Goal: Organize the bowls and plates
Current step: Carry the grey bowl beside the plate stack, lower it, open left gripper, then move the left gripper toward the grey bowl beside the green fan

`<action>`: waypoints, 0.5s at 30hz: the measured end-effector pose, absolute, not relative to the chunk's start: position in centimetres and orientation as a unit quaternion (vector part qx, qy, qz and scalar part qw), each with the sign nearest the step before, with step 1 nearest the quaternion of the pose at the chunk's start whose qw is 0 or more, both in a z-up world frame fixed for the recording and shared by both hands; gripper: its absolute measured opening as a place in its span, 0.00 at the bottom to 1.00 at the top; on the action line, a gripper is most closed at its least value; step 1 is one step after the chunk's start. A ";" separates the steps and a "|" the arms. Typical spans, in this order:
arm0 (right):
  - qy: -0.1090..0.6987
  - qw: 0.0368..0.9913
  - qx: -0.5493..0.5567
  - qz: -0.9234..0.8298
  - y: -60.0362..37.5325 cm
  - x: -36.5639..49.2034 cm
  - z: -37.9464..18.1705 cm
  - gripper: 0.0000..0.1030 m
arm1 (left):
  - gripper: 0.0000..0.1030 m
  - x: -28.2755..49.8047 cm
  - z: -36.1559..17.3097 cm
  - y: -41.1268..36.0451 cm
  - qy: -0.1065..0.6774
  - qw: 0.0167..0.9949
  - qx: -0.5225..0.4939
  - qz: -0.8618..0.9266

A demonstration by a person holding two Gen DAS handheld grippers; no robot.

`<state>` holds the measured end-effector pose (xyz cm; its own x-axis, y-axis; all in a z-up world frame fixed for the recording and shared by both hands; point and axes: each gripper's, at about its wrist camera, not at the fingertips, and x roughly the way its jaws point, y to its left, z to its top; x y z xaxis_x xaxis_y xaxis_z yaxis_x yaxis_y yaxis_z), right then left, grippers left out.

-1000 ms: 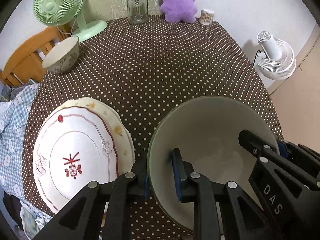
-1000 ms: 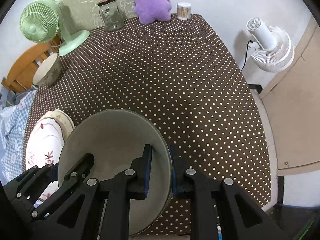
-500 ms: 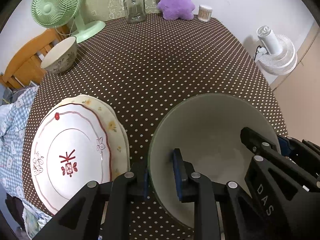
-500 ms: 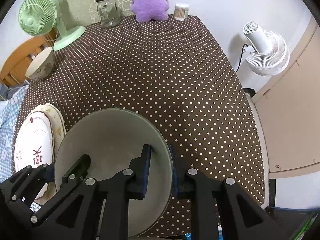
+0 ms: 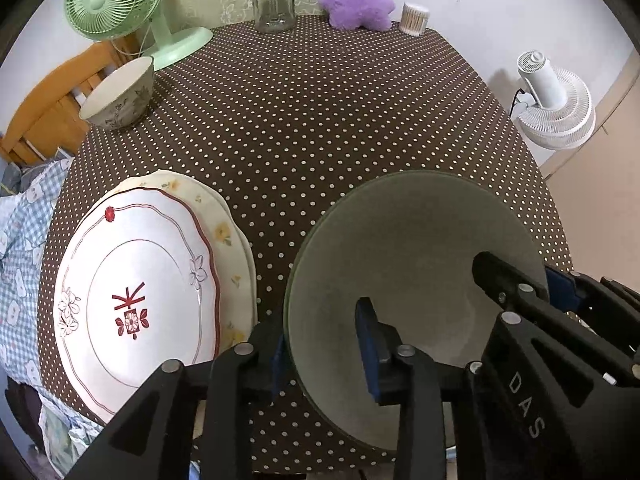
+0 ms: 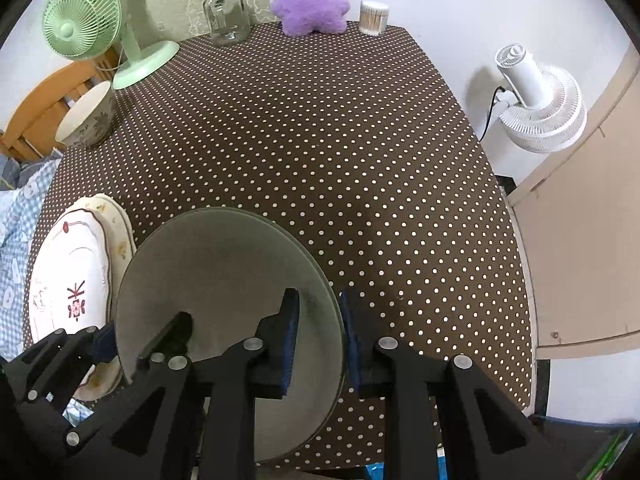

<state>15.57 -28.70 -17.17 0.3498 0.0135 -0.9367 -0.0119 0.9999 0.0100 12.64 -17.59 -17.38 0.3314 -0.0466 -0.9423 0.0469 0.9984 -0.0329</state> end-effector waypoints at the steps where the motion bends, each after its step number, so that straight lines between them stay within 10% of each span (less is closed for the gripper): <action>1: 0.571 0.821 -0.001 0.010 -28.7 15.6 -17.1 0.26 | 0.33 12.6 -17.3 -17.6 0.576 0.817 0.000 -0.031; 7: 0.562 0.826 0.002 0.029 -28.9 15.4 -16.0 0.58 | 0.46 12.1 -15.6 -17.8 0.564 0.824 -0.008 -0.044; 15: 0.530 0.845 0.018 0.067 -29.2 15.9 -12.7 0.75 | 0.73 12.3 -12.2 -18.0 0.530 0.846 -0.010 -0.046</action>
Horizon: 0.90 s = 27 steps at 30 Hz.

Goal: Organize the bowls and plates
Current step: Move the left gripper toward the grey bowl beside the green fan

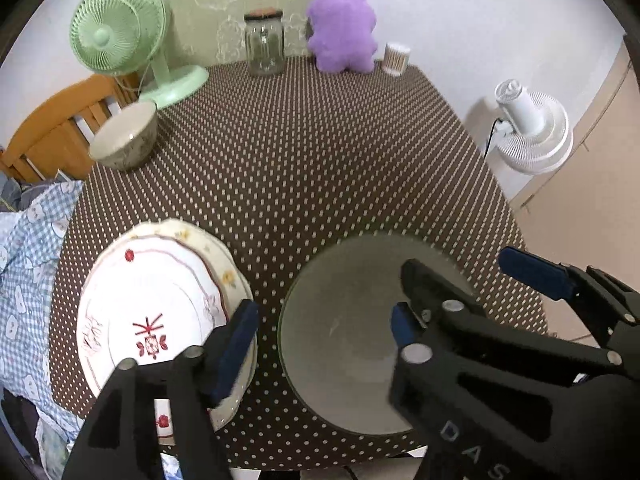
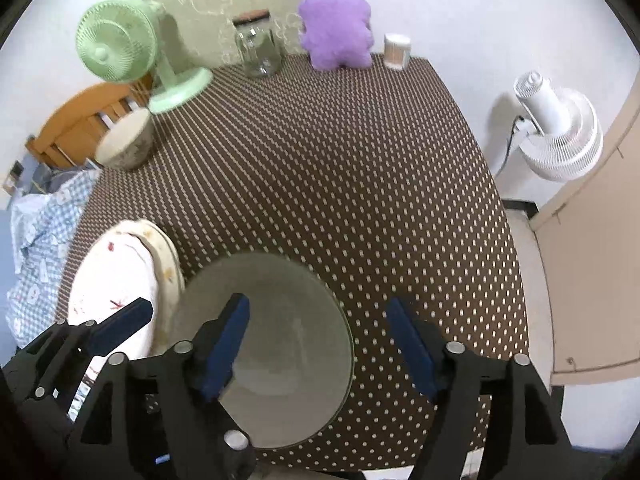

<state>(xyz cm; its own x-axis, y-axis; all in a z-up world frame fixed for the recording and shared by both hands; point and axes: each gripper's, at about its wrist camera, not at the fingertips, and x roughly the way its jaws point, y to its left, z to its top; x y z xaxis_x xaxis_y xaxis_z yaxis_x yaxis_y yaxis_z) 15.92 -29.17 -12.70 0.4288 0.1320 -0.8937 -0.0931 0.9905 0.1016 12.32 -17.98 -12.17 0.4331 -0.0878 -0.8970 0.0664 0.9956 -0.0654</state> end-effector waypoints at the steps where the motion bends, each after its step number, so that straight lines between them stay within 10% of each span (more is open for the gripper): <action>1: 0.527 0.847 0.021 0.071 -29.2 16.0 -12.2 0.78 | 0.74 12.4 -11.7 -18.1 0.525 0.850 -0.012 -0.042; 27: 0.461 0.884 -0.003 0.081 -24.1 17.7 -4.6 0.84 | 0.78 14.3 -5.3 -11.9 0.469 0.883 0.000 -0.012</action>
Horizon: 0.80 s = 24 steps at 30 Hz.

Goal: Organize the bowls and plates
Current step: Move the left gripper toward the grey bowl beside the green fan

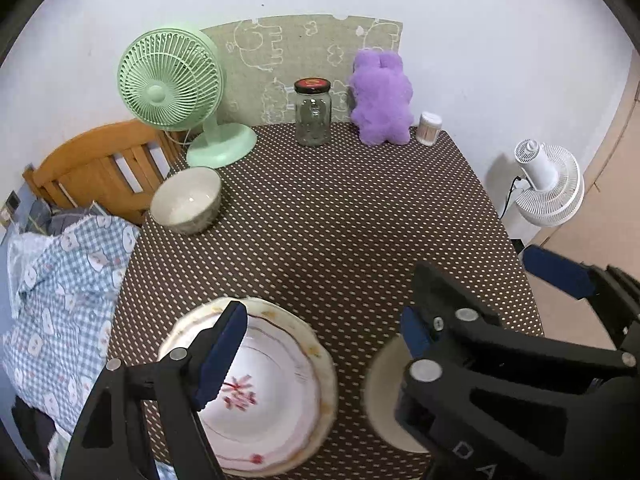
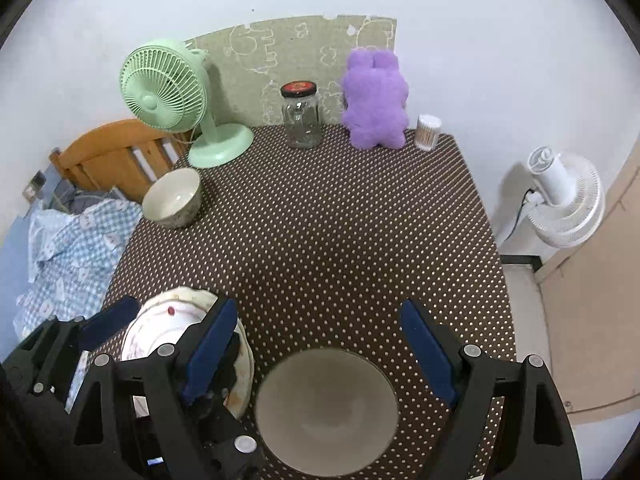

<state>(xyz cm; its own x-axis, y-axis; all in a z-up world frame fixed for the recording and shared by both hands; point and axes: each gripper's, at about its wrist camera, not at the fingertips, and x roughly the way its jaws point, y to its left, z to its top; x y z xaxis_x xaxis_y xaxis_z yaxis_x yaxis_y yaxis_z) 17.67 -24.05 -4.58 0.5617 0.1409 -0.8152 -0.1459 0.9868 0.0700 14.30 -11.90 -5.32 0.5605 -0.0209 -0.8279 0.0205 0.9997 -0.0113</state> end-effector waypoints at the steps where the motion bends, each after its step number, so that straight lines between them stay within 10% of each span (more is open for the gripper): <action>1: 0.457 0.886 -0.007 0.074 -23.2 17.7 -4.3 0.84 | 0.78 14.5 -5.2 -11.3 0.468 0.884 0.001 -0.014; 24: 0.463 0.885 0.034 0.034 -8.7 23.5 -4.8 0.82 | 0.78 21.7 -5.4 3.4 0.466 0.884 0.021 -0.031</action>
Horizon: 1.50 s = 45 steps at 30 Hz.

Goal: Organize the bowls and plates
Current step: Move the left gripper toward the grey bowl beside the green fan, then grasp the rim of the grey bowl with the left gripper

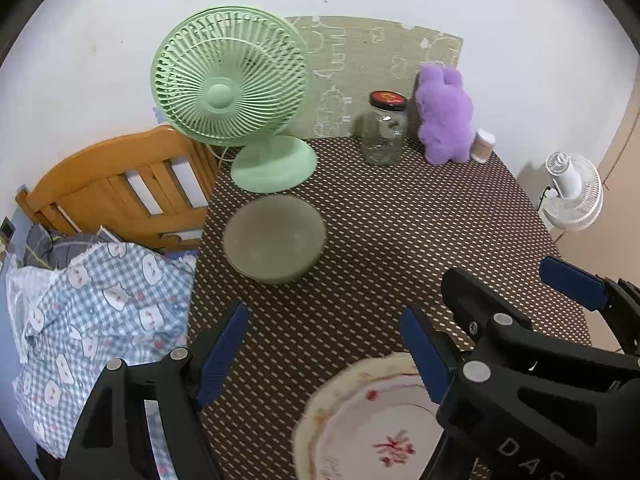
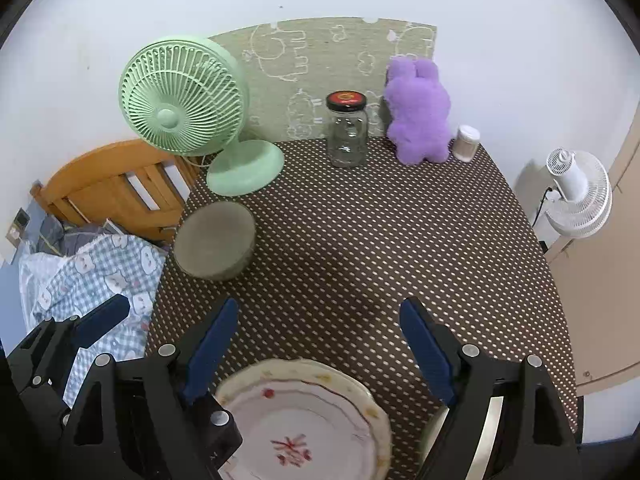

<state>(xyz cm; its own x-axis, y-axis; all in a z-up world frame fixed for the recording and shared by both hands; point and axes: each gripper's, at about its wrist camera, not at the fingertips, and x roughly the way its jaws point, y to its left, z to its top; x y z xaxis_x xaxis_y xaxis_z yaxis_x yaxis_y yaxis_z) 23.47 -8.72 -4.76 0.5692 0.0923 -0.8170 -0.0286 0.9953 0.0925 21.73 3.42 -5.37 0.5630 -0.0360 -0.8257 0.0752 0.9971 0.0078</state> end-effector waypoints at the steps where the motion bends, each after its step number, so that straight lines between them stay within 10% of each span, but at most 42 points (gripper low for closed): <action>1: 0.463 0.885 0.035 0.034 -8.2 23.8 -4.8 0.82 | 0.78 22.1 -5.5 3.9 0.467 0.883 0.023 -0.032; 29: 0.493 0.869 0.036 0.021 0.8 36.8 -12.8 0.73 | 0.69 33.9 -13.4 12.9 0.480 0.877 0.026 -0.022; 45: 0.525 0.850 0.041 0.019 2.3 40.2 -18.3 0.30 | 0.31 36.8 -18.2 13.2 0.512 0.858 -0.001 -0.027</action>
